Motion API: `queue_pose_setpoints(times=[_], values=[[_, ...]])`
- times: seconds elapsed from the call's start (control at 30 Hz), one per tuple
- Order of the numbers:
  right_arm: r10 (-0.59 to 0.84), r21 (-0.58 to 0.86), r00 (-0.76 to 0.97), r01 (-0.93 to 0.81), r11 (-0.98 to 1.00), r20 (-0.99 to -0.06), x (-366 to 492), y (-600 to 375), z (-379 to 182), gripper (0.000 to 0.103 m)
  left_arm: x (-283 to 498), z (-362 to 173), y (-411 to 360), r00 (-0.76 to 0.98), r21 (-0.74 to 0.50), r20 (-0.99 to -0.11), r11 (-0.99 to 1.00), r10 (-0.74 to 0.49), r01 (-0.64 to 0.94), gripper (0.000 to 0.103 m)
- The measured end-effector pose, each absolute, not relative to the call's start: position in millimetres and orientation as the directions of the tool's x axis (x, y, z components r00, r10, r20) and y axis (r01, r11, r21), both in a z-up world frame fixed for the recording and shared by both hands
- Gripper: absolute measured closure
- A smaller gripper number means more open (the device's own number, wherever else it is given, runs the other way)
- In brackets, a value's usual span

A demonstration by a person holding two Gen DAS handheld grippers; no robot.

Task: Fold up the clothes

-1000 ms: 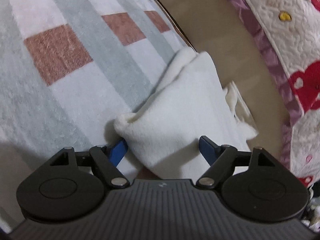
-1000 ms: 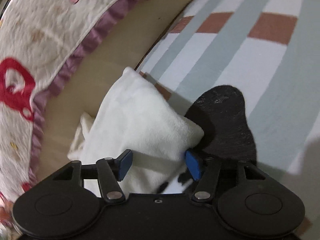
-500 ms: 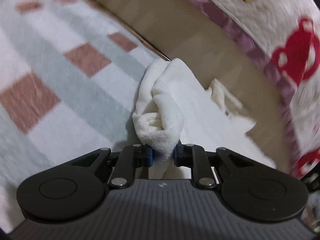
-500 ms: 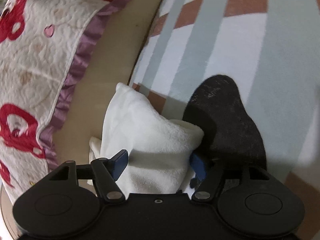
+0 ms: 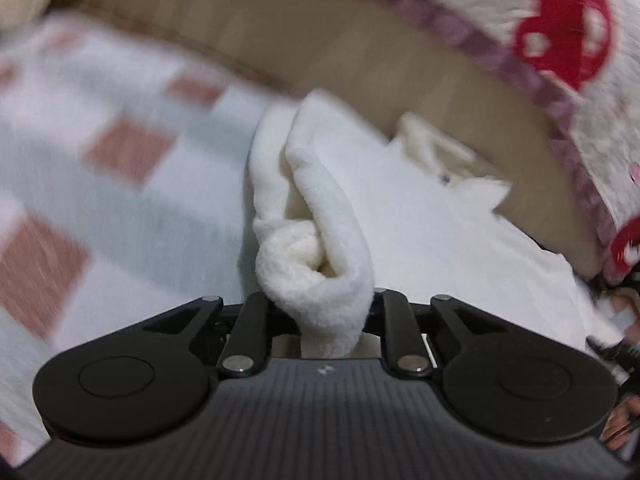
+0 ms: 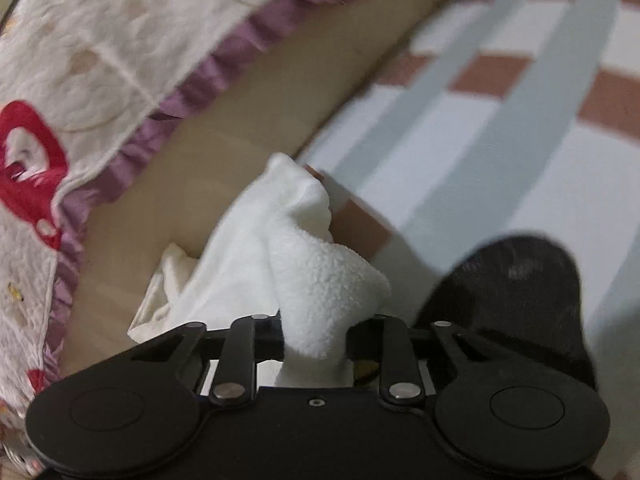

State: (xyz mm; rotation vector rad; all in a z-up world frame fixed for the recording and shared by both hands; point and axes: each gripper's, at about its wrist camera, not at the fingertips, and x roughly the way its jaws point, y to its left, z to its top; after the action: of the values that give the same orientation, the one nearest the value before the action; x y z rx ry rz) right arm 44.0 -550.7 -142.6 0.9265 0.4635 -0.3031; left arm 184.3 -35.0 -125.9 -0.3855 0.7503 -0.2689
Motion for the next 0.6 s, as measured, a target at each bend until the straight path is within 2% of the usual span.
queue_pose_setpoints(times=[0.1, 0.23, 0.37, 0.47, 0.6], values=[[-0.034, 0.666, 0.866, 0.408, 0.625, -0.498, 32, -548, -115, 0.08, 166, -99, -26, 0.711, -0.47, -0.581, 0.876, -0.396, 0.103, 0.088], [0.014, 0.638, 0.857, 0.372, 0.674, -0.514, -1, -541, -84, 0.08, 126, -80, -8, 0.668, -0.499, -0.623, 0.864, -0.408, 0.064, 0.088], [0.063, 0.601, 0.789, 0.411, 0.685, -0.612, -59, -529, -94, 0.08, 81, -98, 5, 0.586, -0.462, -0.718, 0.887, -0.375, 0.002, 0.088], [0.066, 0.544, 0.735, 0.435, 0.718, -0.675, -84, -518, -113, 0.08, 69, -103, 0, 0.577, -0.398, -0.749, 0.917, -0.326, 0.002, 0.087], [0.037, 0.503, 0.736, 0.424, 0.753, -0.676, -85, -515, -118, 0.079, 69, -105, -14, 0.566, -0.291, -0.785, 0.957, -0.252, 0.023, 0.085]])
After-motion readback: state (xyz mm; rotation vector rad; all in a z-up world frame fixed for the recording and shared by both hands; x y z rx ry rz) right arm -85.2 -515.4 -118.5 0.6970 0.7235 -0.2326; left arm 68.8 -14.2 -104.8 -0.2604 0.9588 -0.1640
